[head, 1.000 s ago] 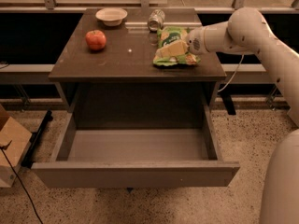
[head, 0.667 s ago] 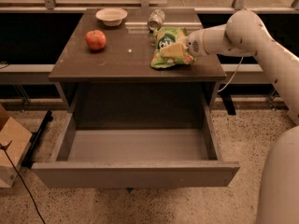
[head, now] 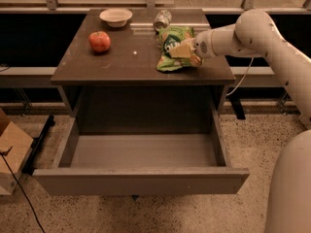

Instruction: Place green rice chip bag into top drawer

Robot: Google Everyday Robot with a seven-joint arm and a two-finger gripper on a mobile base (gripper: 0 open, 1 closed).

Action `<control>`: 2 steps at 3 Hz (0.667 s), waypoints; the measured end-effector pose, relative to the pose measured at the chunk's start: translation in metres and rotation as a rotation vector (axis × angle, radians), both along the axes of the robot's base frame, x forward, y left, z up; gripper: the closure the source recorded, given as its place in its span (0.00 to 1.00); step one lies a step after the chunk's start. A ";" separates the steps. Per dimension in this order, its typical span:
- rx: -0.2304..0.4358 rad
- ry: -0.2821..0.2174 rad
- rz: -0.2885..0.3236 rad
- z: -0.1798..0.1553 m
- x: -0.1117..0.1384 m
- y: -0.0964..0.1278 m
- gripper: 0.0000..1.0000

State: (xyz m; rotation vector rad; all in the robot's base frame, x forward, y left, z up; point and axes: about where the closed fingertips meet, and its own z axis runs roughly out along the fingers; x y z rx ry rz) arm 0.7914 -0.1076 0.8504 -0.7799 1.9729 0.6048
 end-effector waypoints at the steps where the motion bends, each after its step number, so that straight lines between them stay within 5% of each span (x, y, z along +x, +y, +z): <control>1: 0.000 0.000 0.000 0.003 0.000 0.000 1.00; 2: 0.000 0.000 0.000 0.003 0.000 0.000 1.00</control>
Offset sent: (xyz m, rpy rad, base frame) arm -0.0617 0.0406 0.0603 -0.1580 -0.0654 0.2274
